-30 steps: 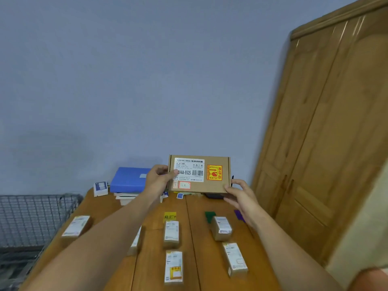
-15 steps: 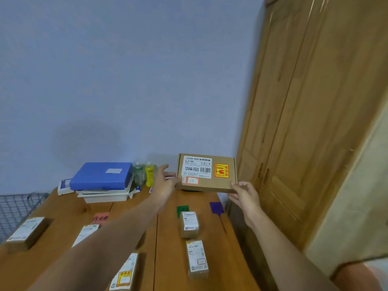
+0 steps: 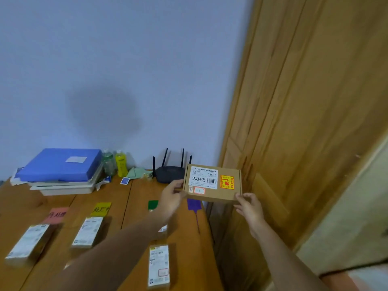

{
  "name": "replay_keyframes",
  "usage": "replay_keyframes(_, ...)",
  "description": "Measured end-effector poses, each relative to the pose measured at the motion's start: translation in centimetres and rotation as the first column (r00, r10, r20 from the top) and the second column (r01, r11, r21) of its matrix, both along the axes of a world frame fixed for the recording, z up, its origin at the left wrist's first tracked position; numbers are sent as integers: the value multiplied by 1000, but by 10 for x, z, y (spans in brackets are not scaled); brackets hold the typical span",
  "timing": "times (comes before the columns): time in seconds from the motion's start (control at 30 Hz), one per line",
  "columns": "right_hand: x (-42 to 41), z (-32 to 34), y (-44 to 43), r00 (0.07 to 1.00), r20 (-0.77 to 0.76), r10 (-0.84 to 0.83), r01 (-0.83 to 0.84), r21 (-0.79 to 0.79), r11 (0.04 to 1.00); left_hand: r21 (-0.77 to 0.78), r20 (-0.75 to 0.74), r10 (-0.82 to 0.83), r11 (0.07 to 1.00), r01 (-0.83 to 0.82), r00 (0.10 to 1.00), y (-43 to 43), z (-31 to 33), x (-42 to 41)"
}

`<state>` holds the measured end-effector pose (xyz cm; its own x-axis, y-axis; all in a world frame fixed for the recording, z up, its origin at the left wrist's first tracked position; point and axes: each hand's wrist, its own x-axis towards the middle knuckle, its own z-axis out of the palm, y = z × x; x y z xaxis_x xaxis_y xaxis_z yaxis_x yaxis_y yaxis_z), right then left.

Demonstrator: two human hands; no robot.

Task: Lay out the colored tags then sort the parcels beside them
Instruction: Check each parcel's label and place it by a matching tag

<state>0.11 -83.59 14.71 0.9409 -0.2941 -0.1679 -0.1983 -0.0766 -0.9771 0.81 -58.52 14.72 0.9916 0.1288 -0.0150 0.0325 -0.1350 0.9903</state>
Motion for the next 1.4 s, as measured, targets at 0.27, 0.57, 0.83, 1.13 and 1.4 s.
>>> replay_keyframes(0.27,91,-110,-34,976,-178,125,-155,-167,974,10,-294,155,987,-159,943,-41,-112,57)
replay_keyframes(0.57,140,-224,-33,887,-380,262,-328,-120,937,142,-519,255,967,-212,816,-60,-237,87)
replay_keyframes(0.83,161,-267,-37,829,-476,293,-372,-80,925,189,-550,288,957,-219,784,-65,-277,99)
replay_keyframes(1.13,171,-241,-38,823,-459,334,-482,-255,838,424,-489,401,885,-190,774,-52,-262,122)
replay_keyframes(1.4,205,-64,-19,834,-276,477,-526,-656,540,620,-228,233,783,-43,945,-59,-82,157)
